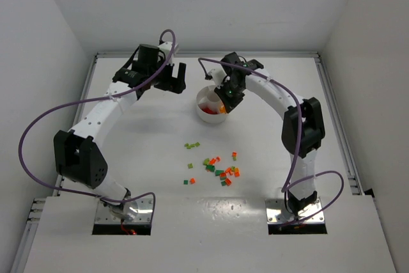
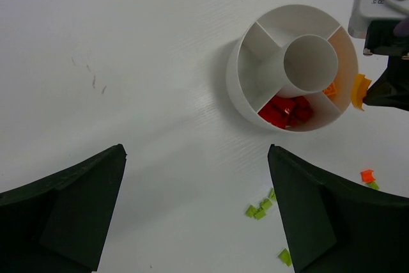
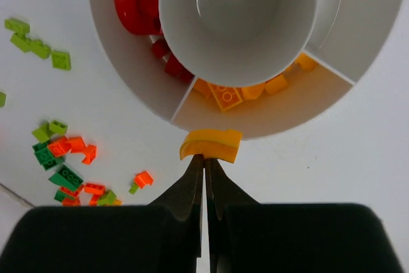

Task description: Sort the legos into containers by color

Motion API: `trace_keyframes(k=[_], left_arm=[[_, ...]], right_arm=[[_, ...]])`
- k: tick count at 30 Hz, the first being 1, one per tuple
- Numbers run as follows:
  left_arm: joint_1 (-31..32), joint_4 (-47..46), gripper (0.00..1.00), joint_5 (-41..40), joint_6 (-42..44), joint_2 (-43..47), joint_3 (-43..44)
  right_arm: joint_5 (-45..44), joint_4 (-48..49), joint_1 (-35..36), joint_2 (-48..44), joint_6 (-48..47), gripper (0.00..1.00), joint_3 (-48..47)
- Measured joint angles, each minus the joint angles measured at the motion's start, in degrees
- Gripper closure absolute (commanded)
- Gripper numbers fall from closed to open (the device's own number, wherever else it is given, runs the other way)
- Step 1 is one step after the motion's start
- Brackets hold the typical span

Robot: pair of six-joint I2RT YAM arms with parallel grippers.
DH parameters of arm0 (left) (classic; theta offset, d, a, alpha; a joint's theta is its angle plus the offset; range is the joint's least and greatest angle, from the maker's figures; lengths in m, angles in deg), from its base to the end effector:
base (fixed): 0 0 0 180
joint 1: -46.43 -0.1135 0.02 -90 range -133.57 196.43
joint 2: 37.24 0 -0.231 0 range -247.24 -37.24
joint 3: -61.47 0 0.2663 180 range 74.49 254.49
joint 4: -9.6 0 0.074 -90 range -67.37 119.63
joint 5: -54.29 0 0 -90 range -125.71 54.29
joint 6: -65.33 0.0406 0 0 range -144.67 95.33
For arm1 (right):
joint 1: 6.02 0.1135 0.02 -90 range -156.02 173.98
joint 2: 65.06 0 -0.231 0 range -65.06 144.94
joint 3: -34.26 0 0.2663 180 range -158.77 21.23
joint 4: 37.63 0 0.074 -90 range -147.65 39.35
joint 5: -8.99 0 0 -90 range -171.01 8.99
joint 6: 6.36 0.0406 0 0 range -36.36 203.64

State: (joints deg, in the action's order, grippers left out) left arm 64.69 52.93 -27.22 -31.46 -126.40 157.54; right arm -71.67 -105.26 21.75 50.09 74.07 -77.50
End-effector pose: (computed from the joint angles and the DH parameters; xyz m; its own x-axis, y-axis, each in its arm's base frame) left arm 0.3522 -0.1225 0.3087 -0.6098 0.0781 -0.7887 0.3531 0.9177 -0.1822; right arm 0.3695 0.2020 0.1990 -0.7409 -0.5755 -0.3462 -0.6385 0.7634 0.0973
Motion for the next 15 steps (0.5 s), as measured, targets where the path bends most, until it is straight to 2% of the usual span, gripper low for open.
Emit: trace_keyframes(k=[8, 11, 12, 15], left_arm=[[0.0, 0.0, 0.0, -0.3, 0.1, -0.3, 0.0], [0.0, 0.0, 0.0, -0.4, 0.1, -0.8, 0.0], [0.0, 0.0, 0.0, -0.4, 0.1, -1.0, 0.0], [0.0, 0.0, 0.0, -0.4, 0.1, -1.4, 0.0]], right_arm=[[0.0, 0.1, 0.0, 0.5, 0.8, 1.0, -2.3], [-0.1, 0.0, -0.3, 1.1, 1.1, 0.9, -3.4], [-0.2, 0.0, -0.3, 1.3, 1.2, 0.84, -3.7], [-0.3, 0.1, -0.5, 1.8, 1.5, 0.78, -4.5]])
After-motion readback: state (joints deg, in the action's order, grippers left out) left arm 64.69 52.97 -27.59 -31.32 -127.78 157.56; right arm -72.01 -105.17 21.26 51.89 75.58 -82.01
